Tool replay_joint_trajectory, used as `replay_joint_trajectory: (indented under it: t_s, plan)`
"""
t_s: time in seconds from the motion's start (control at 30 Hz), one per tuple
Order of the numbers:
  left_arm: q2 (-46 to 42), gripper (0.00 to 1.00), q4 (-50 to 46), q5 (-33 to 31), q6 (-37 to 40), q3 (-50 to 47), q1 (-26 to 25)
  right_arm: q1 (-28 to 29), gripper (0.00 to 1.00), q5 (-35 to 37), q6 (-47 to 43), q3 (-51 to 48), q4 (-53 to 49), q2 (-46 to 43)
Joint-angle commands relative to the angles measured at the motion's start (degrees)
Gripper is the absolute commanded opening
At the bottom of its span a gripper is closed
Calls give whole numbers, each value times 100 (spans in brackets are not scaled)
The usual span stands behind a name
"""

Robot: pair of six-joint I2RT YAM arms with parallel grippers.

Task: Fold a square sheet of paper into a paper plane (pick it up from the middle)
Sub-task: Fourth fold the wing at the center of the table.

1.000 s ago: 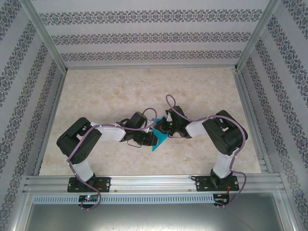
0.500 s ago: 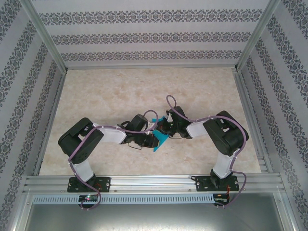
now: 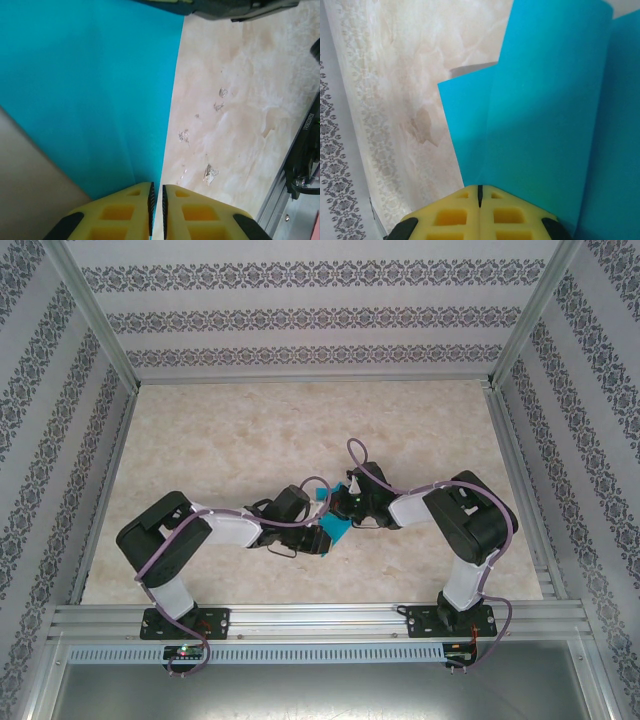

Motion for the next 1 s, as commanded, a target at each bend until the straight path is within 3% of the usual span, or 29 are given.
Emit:
replay_joint_trajectory:
  t_s: [0.0,0.97]
  plan:
    - [-16,17,-576,329,-79,-304,-323,-174,0,628,-275,-300,-838,254]
    - [-19,15,-644,609,-162,-339,-581,-169,0,584,-301,-293,-840,215]
